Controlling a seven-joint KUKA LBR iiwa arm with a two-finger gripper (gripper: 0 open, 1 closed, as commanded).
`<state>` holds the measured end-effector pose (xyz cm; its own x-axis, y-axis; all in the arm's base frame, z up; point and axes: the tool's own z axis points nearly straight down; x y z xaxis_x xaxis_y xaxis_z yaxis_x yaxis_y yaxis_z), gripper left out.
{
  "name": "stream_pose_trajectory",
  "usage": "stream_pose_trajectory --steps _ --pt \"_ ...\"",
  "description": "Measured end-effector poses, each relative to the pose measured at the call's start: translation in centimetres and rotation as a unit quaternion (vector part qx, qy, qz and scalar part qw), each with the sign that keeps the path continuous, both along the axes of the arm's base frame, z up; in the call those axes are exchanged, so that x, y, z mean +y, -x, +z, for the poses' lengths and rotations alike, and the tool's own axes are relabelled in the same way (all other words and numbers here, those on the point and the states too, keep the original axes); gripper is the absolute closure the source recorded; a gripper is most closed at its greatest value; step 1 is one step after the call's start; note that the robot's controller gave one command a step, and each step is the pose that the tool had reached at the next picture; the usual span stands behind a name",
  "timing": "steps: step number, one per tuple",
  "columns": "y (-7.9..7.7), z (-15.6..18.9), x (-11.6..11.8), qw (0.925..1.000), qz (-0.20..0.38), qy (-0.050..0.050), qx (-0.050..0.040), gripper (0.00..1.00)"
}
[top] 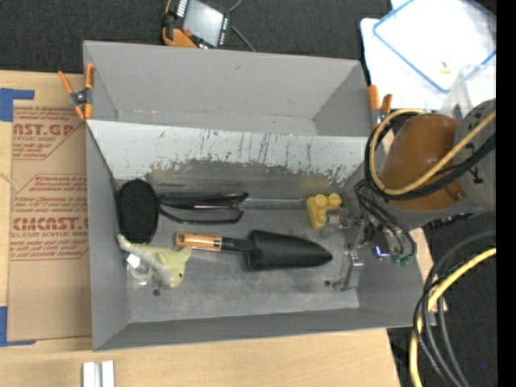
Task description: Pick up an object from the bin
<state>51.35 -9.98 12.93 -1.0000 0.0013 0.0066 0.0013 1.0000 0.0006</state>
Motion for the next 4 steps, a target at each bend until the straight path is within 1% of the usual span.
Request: stream_pose_trajectory --steps 1,2,3,4 --pt "-0.2 0.5 0.0 1.0 0.001 0.001 -0.0037 0.0" --pt "-0.4 -6.0 7.2 1.0 -0.004 -0.001 -0.0021 0.0" --pt "-0.9 -1.5 8.1 0.9999 -0.007 0.002 -0.0089 0.0" --pt "-0.3 -5.2 7.3 1.0 -0.006 0.0 -0.0003 0.0"
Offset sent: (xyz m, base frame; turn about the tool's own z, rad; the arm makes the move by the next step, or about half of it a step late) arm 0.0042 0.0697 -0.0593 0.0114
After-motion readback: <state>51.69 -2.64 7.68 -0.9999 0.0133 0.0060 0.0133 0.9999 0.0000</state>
